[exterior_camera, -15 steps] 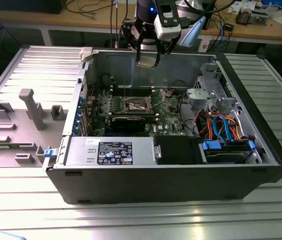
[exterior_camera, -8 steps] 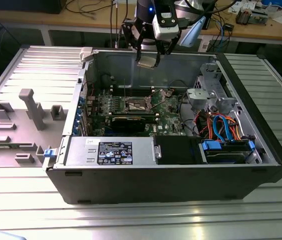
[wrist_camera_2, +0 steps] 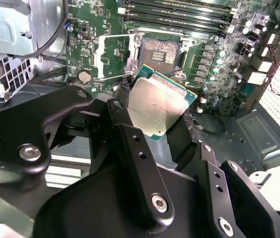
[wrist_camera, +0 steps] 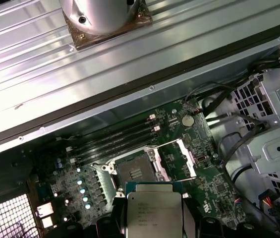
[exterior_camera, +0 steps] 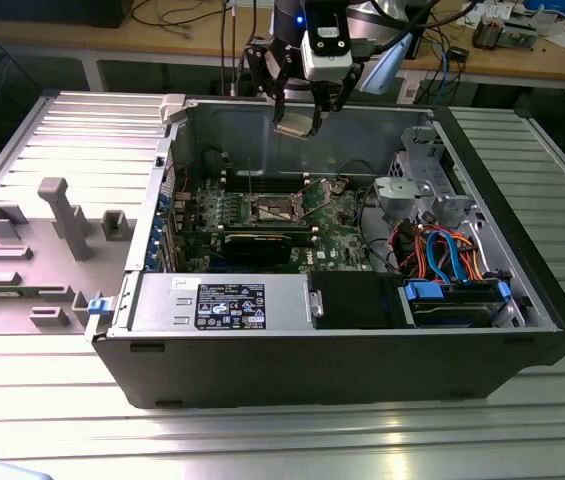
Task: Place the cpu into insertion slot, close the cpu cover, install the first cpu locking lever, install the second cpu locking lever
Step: 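Place the cpu into insertion slot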
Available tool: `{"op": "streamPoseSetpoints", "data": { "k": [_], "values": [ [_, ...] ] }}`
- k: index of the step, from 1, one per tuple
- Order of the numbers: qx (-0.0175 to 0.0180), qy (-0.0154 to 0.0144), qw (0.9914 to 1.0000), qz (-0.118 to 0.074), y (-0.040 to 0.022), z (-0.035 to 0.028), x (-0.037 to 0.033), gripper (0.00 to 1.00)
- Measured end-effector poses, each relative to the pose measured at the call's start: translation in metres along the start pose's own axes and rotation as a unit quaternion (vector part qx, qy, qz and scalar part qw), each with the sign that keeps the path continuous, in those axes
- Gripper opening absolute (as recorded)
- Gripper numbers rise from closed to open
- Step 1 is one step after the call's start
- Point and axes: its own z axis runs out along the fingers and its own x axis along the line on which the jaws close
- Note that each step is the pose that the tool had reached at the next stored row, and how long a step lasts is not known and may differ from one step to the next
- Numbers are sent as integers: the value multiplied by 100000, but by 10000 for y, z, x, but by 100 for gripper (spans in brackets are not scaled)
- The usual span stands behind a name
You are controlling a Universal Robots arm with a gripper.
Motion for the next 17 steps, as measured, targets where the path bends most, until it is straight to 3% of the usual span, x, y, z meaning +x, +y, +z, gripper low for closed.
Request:
{"op": "streamPoseSetpoints", "data": {
  "k": [17],
  "values": [
    [-29, -91, 99995, 1024, -1, 2, 0, 55]
  ]
}}
